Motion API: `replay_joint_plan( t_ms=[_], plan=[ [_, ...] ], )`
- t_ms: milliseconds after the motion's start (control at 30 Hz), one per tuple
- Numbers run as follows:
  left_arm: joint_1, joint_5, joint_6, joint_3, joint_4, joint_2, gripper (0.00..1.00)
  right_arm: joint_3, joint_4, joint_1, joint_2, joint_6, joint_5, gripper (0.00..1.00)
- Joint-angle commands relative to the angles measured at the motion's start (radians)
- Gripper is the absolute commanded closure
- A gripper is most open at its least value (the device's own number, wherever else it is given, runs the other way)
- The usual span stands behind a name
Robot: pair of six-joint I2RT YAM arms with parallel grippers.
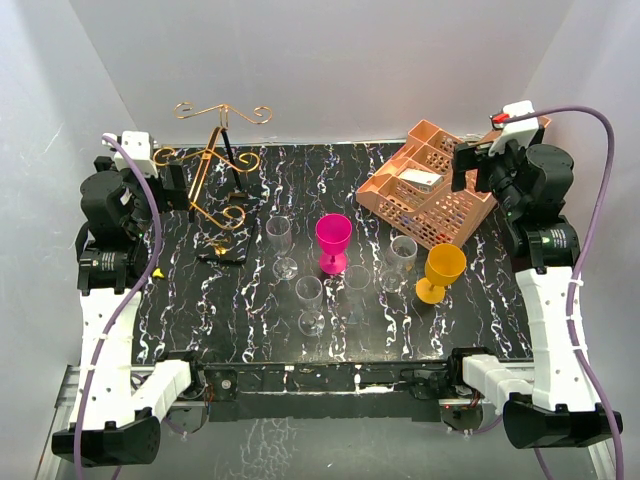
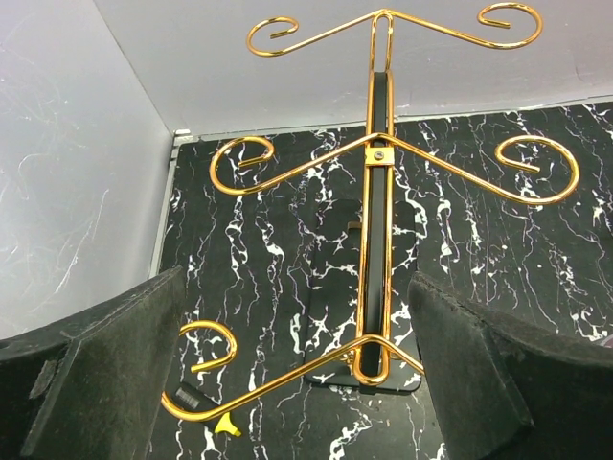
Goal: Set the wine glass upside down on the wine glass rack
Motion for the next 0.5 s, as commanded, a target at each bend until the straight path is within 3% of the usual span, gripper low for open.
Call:
replay_joint_plan(
  t_ms=[0, 467],
  plan=[
    [-0.002, 0.039, 0.028, 0.045, -0.011, -0.006, 0.03, 0.037, 0.044, -0.035, -0.004, -0.039, -0.010, 0.01],
    [-0.001, 0.081, 0.020, 0.057, -0.029, -0.008, 0.03, -0.069, -0.201, -0.186, -0.082, -0.167, -0.128, 0.02]
  ],
)
